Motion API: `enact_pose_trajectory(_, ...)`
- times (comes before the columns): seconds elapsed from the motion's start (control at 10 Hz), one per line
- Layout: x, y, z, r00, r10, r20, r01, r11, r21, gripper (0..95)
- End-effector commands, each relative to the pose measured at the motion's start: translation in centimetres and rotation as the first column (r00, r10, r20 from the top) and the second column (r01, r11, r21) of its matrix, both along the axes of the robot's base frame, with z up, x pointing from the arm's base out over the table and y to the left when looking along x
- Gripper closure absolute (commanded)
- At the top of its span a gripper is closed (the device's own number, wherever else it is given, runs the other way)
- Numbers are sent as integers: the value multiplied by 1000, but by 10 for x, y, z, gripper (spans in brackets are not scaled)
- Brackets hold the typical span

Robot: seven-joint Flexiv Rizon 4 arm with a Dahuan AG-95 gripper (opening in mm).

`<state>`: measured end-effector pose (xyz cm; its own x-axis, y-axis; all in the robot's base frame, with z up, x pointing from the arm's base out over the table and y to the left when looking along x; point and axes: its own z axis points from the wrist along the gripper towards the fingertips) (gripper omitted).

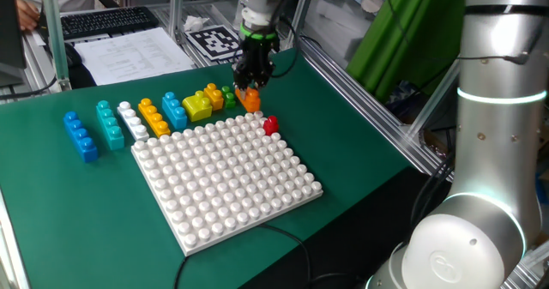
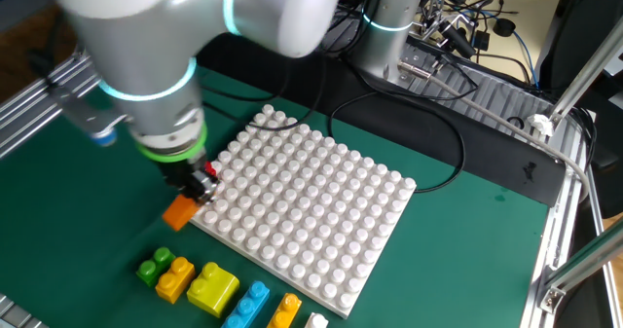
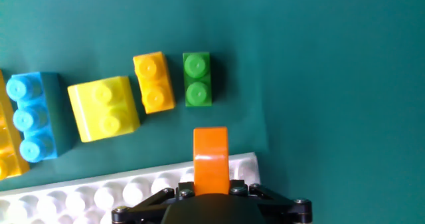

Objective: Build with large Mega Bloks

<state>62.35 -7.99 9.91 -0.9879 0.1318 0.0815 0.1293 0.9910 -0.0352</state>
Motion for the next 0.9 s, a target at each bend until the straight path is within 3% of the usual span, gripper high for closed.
enact_pose_trajectory(0.1, 1, 3, -5, 1000, -4, -6, 4, 1000, 3, 950)
enact_pose_trajectory(0.5, -9, 12, -19, 1000, -16, 14, 16, 1000, 4, 950)
enact_pose_trajectory(0.9, -18, 11, -23, 1000, -17, 22, 16, 1000, 6, 950)
